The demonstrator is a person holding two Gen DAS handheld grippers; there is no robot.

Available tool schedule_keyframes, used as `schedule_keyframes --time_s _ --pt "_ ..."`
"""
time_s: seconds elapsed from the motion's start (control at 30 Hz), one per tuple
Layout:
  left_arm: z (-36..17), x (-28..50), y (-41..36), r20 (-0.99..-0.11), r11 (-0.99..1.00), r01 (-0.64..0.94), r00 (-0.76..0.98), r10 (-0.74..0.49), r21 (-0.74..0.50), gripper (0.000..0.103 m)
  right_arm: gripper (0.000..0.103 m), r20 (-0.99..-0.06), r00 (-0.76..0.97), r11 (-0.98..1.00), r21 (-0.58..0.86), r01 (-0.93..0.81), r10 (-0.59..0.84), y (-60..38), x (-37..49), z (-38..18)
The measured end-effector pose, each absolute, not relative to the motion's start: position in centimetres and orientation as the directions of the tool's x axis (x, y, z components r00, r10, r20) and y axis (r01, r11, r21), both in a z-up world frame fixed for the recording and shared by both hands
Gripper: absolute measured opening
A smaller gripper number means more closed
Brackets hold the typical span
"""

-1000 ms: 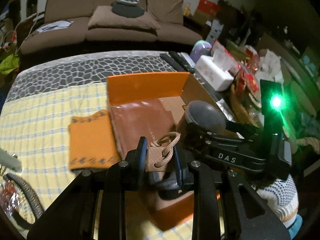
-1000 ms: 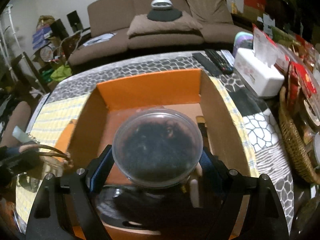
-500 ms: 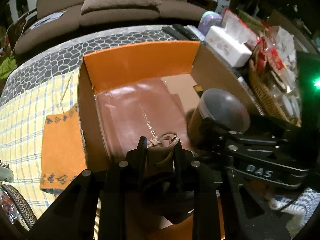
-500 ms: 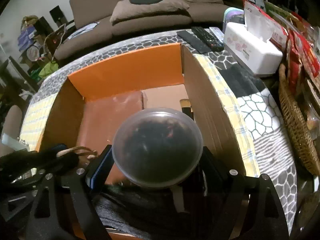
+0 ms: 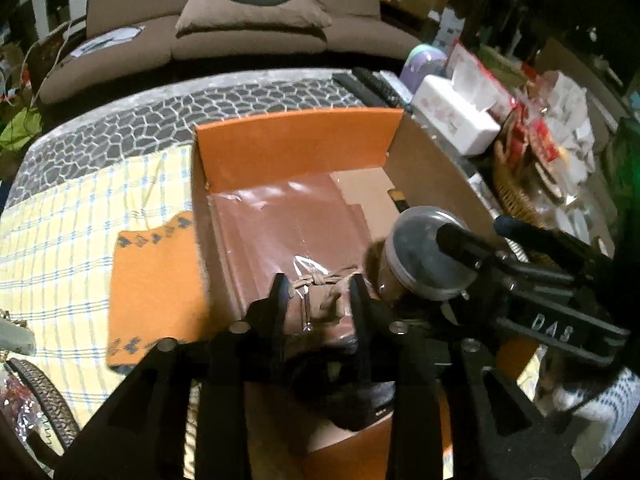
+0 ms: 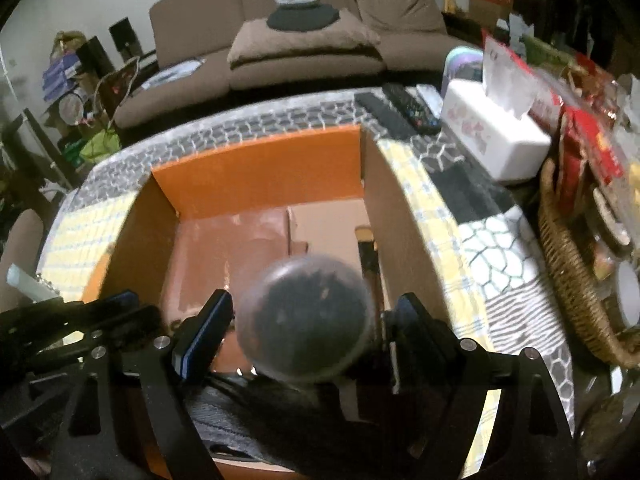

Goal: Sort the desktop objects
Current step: 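Carry both into the orange box and open both tools to release them, then move the left tool to the wooden spiral hairbrush and grasp its handle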

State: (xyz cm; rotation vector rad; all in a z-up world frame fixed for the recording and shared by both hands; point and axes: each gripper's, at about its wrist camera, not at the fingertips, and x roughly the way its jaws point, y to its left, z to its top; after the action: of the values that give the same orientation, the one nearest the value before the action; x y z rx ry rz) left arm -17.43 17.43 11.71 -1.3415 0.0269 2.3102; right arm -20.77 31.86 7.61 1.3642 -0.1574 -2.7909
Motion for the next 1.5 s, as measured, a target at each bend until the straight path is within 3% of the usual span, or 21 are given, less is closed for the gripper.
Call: schedule_keyframes --time_s 0.13,0.37,0.53,1.0,1.5 --pt "13.4 -16.4 15.6 -0.806 -0.892 -0.395 -0.441 0.394 -0.220 0.051 0.087 -0.768 -0.635 -0.994 0.111 -0.012 -0.078 32.1 -20.1 8.8" --pt "15.4 -14.3 11.4 -0.783 -0.906 -0.360 -0.487 0.387 -0.224 0.089 0.089 -0.758 -0.645 -0.994 0.105 0.031 -0.100 30.1 -19.2 9.6" --pt "15.6 -12.8 6.7 -0.780 -0.925 -0.306 -0.513 0.359 -0.225 0.102 0.092 -0.749 -0.648 -0.990 0.100 0.095 -0.138 27.4 -18.3 10.1" --pt "10.9 -7.2 -3.0 -0.819 -0.947 -0.247 -0.487 0.303 -0.203 0.102 0.093 -0.736 -0.625 -0.956 0.105 0.272 -0.259 17.9 -14.9 11.3" --pt "4.5 -4.5 0.0 -0.856 -0.893 -0.447 -0.442 0.268 -0.049 0.099 0.093 -0.752 -0.565 -0.926 0.164 0.340 -0.340 11.4 -13.5 9.8"
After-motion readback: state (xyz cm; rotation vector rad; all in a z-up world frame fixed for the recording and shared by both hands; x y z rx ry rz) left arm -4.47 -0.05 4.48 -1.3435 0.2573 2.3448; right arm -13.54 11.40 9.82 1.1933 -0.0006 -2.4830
